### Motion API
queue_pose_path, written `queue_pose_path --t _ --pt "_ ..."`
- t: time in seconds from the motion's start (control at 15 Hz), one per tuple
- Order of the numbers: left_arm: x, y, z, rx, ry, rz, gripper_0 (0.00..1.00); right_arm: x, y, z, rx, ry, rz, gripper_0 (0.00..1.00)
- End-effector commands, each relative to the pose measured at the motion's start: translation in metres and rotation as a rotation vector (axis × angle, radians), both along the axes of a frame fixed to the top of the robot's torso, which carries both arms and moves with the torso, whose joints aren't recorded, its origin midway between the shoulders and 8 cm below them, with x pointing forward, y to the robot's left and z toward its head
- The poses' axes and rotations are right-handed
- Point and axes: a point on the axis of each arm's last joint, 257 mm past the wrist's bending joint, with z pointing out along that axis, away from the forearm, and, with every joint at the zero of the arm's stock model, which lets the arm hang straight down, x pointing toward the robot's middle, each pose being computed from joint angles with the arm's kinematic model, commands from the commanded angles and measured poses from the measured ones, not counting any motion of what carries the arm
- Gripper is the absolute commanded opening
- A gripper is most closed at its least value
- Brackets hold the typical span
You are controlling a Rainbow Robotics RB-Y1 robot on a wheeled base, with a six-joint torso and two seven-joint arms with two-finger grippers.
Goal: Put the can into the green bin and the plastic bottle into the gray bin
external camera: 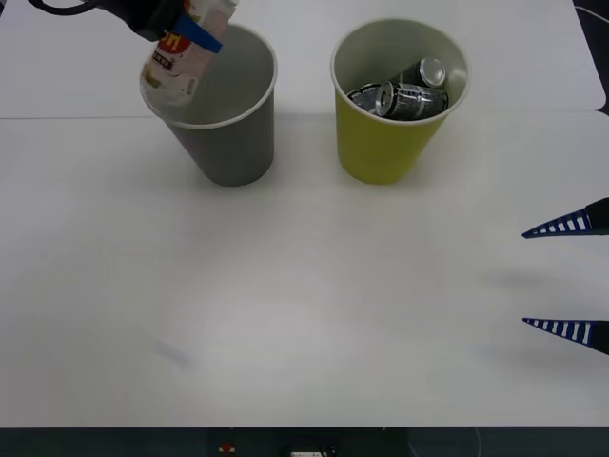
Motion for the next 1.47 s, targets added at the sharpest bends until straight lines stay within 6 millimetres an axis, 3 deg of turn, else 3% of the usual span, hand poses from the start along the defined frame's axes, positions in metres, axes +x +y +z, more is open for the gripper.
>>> queue_pose_path --t 0.07,0.53,0.6,0.67,0.73,0.8,1.13,1.47 --pt "0.021 -0.004 -0.006 0.038 -0.005 0.047 0.0 0.0 0.0 0.0 0.0 0.0 0.0 1.0" --pt "0.033 0.005 -0.009 0.07 0.011 0.079 0.01 0.0 0.0 0.0 0.0 0.0 0.0 1.0" --pt "0.031 0.006 -0.011 0.073 0.022 0.077 0.11 0.0 0.0 0.0 0.0 0.0 0.0 1.0" --pt "0.029 0.007 -0.013 0.079 0.031 0.077 0.35 0.0 0.0 0.0 0.0 0.0 0.0 1.0" --pt "0.028 0.009 -0.013 0.094 0.029 0.06 0.76 0.0 0.0 0.0 0.0 0.0 0.0 1.0" --pt "0.028 0.011 -0.013 0.097 0.03 0.054 1.0 0.0 0.0 0.0 0.0 0.0 0.0 1.0" --pt "0.02 0.012 -0.007 0.047 0.055 0.007 1.0 0.0 0.0 0.0 0.0 0.0 0.0 1.0" --pt "0.005 0.023 0.005 -0.068 0.055 -0.167 1.0 0.0 0.0 0.0 0.0 0.0 0.0 1.0"
